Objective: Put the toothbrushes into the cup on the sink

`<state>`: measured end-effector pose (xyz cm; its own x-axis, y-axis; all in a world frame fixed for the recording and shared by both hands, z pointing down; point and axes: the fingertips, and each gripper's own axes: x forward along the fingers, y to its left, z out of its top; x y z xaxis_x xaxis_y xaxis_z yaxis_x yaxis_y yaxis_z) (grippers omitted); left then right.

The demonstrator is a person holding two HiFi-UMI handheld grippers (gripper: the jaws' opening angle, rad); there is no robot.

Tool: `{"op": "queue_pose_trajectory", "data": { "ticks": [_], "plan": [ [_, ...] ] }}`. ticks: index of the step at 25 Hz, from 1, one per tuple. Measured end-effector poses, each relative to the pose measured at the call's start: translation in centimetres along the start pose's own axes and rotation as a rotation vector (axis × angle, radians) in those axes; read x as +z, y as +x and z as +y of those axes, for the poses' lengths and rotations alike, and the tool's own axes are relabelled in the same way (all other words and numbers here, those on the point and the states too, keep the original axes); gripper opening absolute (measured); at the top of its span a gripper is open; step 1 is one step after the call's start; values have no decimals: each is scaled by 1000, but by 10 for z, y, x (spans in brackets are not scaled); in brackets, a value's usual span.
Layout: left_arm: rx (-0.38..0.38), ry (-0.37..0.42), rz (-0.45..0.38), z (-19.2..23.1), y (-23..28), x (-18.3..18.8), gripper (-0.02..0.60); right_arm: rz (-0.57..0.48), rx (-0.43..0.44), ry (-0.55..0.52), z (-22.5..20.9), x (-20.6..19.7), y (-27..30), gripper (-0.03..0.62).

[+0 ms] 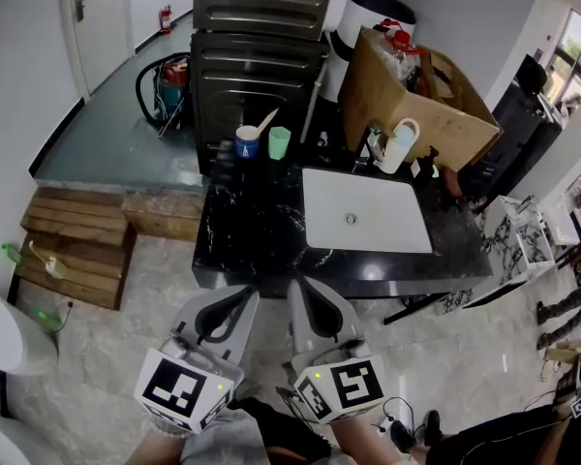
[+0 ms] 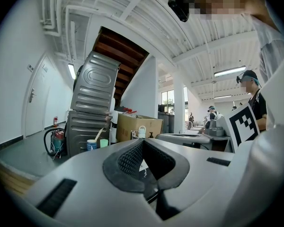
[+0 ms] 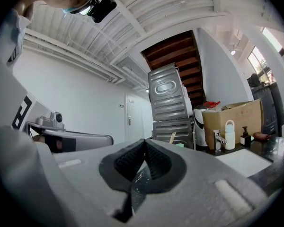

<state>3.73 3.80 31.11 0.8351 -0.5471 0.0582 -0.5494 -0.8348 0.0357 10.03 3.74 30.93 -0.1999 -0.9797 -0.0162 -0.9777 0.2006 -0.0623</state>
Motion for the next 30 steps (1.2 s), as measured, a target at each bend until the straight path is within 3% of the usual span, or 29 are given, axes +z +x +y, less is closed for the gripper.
{"op": "queue_pose_trajectory", "data": {
  "ticks": [30],
  "plan": [
    [-48,-5,-32,52,-11,9,3,-18,-48,-16,31,11,39,-2]
  ]
}}
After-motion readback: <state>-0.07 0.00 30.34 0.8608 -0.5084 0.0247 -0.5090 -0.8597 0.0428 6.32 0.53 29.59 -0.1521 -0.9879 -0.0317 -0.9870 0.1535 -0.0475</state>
